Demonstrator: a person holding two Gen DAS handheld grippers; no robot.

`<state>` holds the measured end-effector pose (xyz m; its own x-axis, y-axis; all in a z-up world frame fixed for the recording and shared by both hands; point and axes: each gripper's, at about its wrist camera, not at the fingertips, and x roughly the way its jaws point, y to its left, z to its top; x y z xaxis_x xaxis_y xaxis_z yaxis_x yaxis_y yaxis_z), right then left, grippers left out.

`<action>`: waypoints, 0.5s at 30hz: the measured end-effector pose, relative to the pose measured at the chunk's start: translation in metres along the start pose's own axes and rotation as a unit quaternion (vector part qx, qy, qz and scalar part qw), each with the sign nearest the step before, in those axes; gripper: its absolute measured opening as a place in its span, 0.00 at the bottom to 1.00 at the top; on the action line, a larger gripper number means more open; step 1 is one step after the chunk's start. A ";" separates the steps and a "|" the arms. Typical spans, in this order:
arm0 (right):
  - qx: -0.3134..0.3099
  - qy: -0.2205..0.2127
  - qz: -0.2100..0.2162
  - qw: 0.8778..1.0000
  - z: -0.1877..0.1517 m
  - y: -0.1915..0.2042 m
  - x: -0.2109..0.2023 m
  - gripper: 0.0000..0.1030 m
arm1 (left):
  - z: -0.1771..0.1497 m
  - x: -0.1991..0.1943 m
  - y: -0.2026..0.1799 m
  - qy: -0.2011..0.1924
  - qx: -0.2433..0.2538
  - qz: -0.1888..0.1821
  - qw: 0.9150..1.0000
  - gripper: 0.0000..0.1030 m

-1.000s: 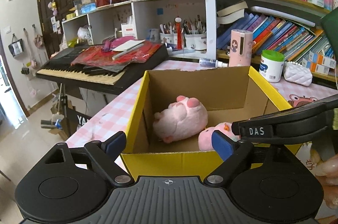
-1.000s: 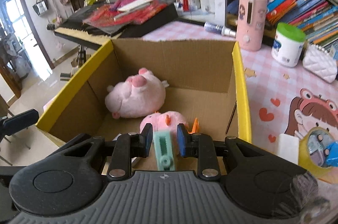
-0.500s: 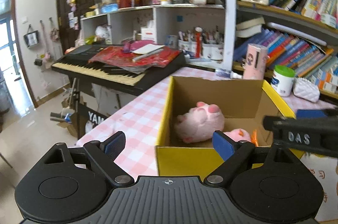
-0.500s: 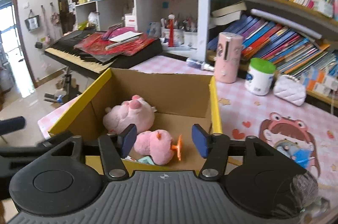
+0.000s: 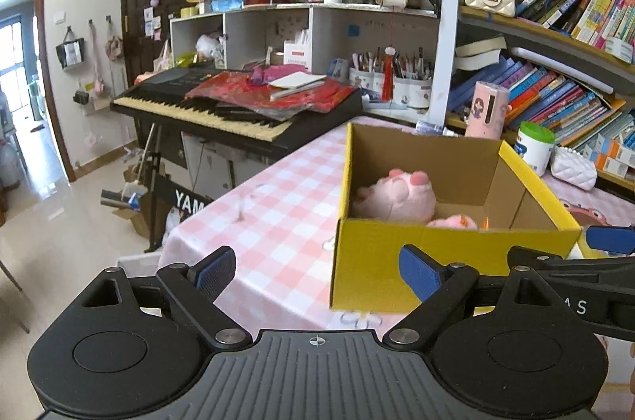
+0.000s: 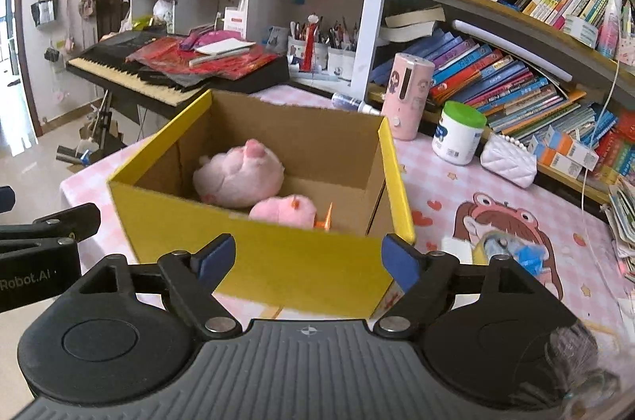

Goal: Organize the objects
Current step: 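Withdraw both open tools up and away from the yellow box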

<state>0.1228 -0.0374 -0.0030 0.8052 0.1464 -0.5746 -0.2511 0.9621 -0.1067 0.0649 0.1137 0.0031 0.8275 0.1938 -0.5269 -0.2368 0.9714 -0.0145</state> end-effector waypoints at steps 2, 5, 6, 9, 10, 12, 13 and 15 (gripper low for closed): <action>-0.001 0.004 -0.003 1.000 -0.007 0.006 -0.007 0.78 | -0.006 -0.006 0.005 0.007 -0.001 -0.002 1.000 0.89; -0.003 0.010 -0.011 1.000 -0.018 0.012 -0.018 0.79 | -0.015 -0.014 0.010 0.016 0.000 -0.005 1.000 0.89; -0.001 0.011 -0.016 1.000 -0.021 0.013 -0.022 0.80 | -0.017 -0.017 0.011 0.019 0.002 -0.007 1.000 0.89; 0.008 0.018 -0.030 0.999 -0.031 0.014 -0.031 0.80 | -0.025 -0.026 0.012 0.025 0.008 -0.013 1.000 0.89; 0.010 0.021 -0.032 0.999 -0.035 0.015 -0.034 0.80 | -0.028 -0.029 0.012 0.028 0.012 -0.014 0.999 0.89; 0.012 0.026 -0.036 0.999 -0.043 0.018 -0.040 0.81 | -0.033 -0.034 0.012 0.033 0.017 -0.016 0.999 0.89; 0.010 0.028 -0.037 0.999 -0.046 0.020 -0.043 0.81 | -0.036 -0.036 0.012 0.035 0.018 -0.017 0.999 0.89; 0.009 0.031 -0.041 0.999 -0.053 0.024 -0.048 0.81 | -0.040 -0.041 0.012 0.039 0.021 -0.019 0.999 0.89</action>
<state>0.0496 -0.0337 -0.0213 0.7875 0.0536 -0.6140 -0.1761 0.9742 -0.1408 0.0076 0.1123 -0.0099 0.7930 0.1475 -0.5911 -0.1838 0.9830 -0.0012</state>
